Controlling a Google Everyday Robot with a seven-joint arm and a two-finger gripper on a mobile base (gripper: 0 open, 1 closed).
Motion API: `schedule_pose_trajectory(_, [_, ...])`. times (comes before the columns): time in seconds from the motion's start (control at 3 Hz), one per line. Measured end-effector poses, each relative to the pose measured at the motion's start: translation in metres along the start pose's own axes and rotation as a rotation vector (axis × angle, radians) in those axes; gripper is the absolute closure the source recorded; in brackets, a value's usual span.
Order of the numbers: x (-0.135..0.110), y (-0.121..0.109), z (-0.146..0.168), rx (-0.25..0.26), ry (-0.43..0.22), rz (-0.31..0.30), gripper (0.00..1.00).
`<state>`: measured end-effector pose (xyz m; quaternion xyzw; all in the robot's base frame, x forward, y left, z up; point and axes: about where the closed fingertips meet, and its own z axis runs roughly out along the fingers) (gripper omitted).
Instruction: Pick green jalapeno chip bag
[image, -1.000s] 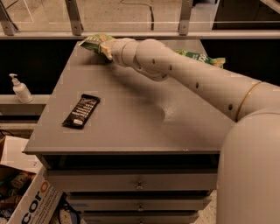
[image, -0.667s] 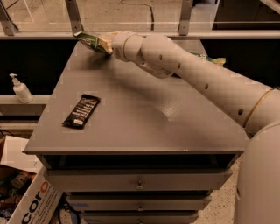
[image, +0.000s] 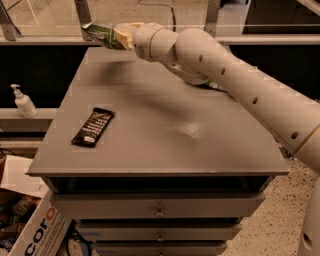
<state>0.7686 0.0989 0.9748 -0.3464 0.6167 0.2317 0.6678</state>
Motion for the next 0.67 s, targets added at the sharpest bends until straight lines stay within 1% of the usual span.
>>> schedule_pose_trajectory(0.33, [-0.0262,-0.0021,-0.0198,-0.030,-0.054,-0.004,1.00])
schedule_pose_trajectory(0.67, [-0.0263,-0.0020,-0.0199,-0.030,-0.054,-0.004,1.00])
